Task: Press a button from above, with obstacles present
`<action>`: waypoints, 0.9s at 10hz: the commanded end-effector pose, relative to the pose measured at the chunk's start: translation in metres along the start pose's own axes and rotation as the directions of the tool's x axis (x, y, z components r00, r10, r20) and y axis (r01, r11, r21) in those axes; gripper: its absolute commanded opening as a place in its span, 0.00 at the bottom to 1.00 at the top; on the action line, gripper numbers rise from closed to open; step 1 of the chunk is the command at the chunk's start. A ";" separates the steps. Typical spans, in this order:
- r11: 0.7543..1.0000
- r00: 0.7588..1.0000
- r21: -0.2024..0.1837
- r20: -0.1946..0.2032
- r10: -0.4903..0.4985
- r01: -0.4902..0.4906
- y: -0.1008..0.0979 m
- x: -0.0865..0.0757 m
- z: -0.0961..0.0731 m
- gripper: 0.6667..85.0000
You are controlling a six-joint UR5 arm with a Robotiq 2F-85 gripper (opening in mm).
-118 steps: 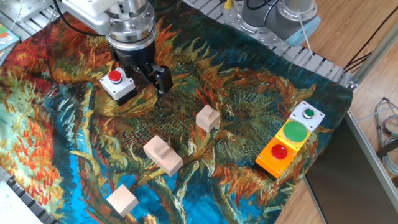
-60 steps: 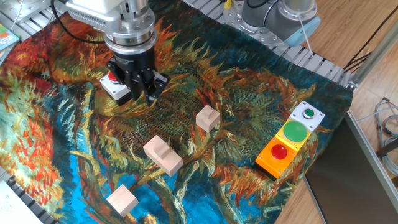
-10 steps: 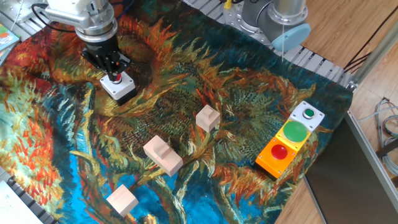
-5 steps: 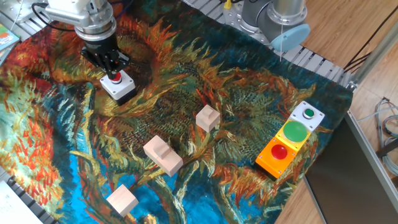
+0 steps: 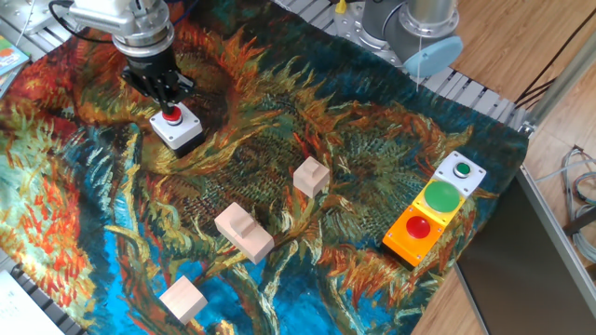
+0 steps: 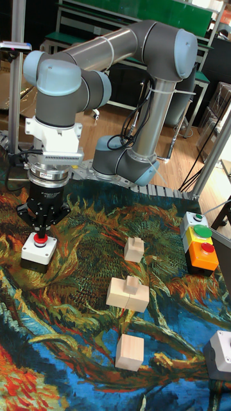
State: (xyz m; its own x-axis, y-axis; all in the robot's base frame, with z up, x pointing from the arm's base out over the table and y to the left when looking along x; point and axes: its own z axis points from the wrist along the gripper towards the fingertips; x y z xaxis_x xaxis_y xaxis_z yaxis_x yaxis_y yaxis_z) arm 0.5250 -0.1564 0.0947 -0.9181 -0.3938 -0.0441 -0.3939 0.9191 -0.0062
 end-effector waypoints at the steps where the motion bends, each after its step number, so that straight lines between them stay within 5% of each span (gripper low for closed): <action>1: 1.000 1.000 -0.010 0.009 0.001 -0.001 0.002 -0.001 0.000 0.02; 6: 1.000 1.000 0.000 0.002 -0.015 0.015 -0.002 0.002 0.016 0.02; 9: 1.000 1.000 0.005 -0.030 -0.009 0.009 0.002 0.002 -0.005 0.02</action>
State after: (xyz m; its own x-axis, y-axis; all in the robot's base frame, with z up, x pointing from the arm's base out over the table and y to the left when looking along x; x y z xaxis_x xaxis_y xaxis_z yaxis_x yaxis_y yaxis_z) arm 0.5220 -0.1578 0.0886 -0.9129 -0.4073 -0.0268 -0.4072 0.9133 -0.0117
